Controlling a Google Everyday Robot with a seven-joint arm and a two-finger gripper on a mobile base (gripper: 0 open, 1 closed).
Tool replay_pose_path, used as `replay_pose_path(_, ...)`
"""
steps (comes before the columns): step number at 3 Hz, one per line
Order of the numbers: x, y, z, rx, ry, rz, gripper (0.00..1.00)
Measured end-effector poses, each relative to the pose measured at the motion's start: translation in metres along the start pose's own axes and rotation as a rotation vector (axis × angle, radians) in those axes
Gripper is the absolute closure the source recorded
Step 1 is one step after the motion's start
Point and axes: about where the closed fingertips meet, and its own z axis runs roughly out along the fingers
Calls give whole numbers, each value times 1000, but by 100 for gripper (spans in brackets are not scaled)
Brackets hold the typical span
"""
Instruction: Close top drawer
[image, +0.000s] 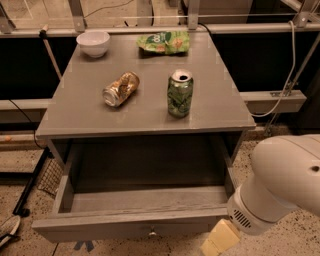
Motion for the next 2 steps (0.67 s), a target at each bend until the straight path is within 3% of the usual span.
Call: replay_pose_path(2,6,-1,21,-8,6,52,47)
